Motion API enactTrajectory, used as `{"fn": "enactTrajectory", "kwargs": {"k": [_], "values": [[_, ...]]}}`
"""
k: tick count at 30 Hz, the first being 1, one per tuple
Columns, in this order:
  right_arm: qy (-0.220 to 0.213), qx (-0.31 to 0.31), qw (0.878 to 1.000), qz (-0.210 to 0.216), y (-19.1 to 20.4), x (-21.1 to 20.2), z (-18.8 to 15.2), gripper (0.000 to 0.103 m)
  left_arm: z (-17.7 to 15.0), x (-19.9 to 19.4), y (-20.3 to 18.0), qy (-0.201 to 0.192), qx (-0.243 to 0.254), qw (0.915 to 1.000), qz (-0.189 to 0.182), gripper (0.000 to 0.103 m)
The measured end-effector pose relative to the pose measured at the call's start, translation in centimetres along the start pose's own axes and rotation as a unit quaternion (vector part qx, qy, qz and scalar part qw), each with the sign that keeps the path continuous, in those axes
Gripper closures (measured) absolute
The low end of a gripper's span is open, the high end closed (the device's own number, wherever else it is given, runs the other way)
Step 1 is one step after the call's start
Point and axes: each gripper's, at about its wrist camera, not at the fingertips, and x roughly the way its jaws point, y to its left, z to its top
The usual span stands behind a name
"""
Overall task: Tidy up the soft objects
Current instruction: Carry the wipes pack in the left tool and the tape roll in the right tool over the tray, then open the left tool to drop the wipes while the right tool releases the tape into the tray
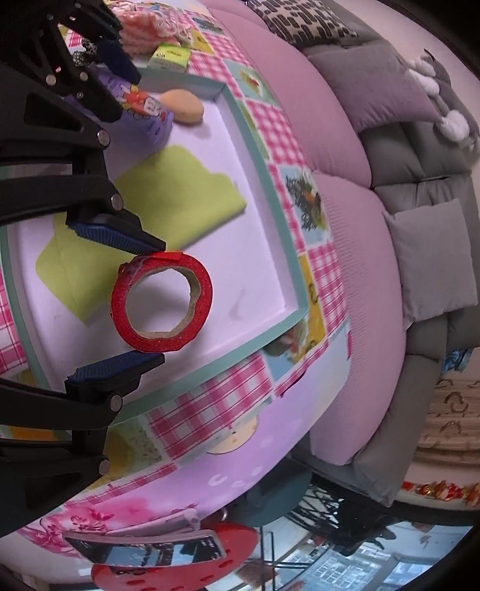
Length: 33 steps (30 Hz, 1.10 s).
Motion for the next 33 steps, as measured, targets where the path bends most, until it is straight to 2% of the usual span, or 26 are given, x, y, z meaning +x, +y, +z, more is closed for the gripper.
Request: {"fn": "enactTrajectory", "kwargs": {"k": [8, 12, 15, 17, 19, 20, 22, 24, 26, 30, 33], "values": [[0.02, -0.009, 1.0, -0.003, 0.0, 0.5, -0.4, 0.046, -0.1, 0.0, 0.0, 0.015, -0.01, 0.9998, 0.004, 0.045], [0.014, -0.004, 1.0, 0.014, 0.2, -0.1, -0.3, 0.033, 0.1, -1.0, 0.6, 0.013, -0.021, 0.9997, 0.002, 0.035], [0.014, -0.011, 1.0, 0.017, 0.5, -0.7, -0.3, 0.03, 0.3, -2.2, 1.5, 0.001, -0.033, 0.9993, 0.018, 0.034], [0.016, -0.021, 1.0, 0.011, 0.8, -0.9, -0.4, 0.024, 0.5, -2.8, 2.4, -0.008, -0.044, 0.9985, 0.031, 0.03], [0.018, -0.03, 0.999, 0.014, 1.1, -1.2, -0.5, 0.023, 0.5, -3.4, 3.5, -0.017, -0.059, 0.9972, 0.044, 0.017], [0.019, -0.032, 0.999, 0.016, 1.2, -1.2, -0.5, 0.022, 0.4, -3.6, 4.2, -0.021, -0.068, 0.9961, 0.052, 0.015], [0.019, -0.039, 0.999, 0.02, 1.5, -1.5, -0.6, 0.009, 0.3, -3.8, 5.1, -0.027, -0.08, 0.9944, 0.064, 0.014], [0.015, -0.047, 0.999, 0.02, 2.0, -1.9, -0.7, 0.0, 0.1, -3.8, 5.9, -0.027, -0.092, 0.9926, 0.074, 0.011], [0.013, -0.054, 0.998, 0.022, 2.3, -2.1, -0.7, 0.0, -0.1, -3.7, 6.6, -0.025, -0.104, 0.991, 0.081, 0.007], [0.018, -0.061, 0.998, 0.026, 2.8, -2.1, -1.0, 0.0, -0.4, -3.8, 7.3, -0.023, -0.115, 0.9881, 0.1, 0.007], [0.018, -0.065, 0.997, 0.027, 3.3, -2.2, -1.1, 0.0, -0.6, -3.9, 7.8, -0.018, -0.122, 0.9872, 0.1, 0.007]]}}
